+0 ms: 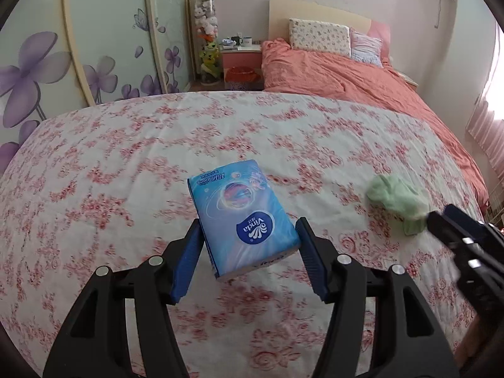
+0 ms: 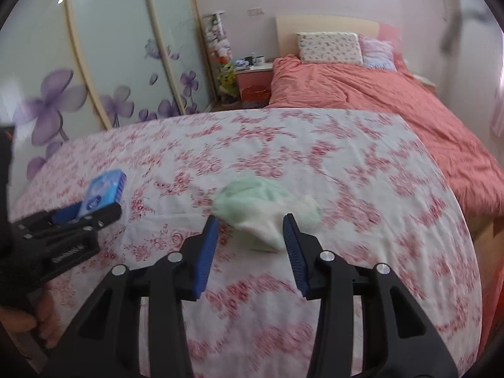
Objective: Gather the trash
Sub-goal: 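Grasp the pale green cloth with the right tool while the left holds the packet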
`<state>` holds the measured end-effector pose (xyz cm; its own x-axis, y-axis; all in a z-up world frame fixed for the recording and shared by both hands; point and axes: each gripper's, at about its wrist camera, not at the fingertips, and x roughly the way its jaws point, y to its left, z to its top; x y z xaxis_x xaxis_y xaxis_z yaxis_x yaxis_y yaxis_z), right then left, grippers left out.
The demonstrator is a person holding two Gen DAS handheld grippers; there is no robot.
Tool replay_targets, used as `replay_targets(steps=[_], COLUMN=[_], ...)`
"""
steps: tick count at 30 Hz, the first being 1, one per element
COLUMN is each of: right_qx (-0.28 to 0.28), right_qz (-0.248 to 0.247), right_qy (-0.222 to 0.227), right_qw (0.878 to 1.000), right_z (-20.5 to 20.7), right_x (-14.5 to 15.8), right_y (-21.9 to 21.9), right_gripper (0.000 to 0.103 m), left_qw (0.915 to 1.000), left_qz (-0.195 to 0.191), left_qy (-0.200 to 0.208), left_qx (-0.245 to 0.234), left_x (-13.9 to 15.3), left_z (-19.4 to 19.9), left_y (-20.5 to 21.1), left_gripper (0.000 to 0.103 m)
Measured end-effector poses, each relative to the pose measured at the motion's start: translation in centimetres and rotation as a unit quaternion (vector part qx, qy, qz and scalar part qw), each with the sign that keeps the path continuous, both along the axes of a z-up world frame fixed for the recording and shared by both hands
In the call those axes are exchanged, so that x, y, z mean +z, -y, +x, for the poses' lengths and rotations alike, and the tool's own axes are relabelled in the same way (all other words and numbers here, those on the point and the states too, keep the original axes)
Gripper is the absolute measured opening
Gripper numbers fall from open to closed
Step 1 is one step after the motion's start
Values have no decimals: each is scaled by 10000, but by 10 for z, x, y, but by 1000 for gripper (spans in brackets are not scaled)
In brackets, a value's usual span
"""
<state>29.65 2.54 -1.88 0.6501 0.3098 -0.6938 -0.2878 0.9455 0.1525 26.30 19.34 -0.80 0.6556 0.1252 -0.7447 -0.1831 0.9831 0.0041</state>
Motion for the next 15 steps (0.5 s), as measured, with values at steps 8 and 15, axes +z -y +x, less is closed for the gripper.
replay_targets(steps=[8, 15], right_qx=[-392, -884], right_qz=[-573, -15], right_qy=[-254, 219], right_qw=[9973, 9958], right_z=[17, -19], right_x=[-16, 34], right_y=[2, 61], right_gripper=[8, 7], left_qw=[10000, 9992], left_qz=[-49, -68], left_qy=[43, 253], left_qx=[-71, -290], left_x=[5, 23], left_z=[-3, -13], left_y=[-1, 21], left_gripper=[59, 59])
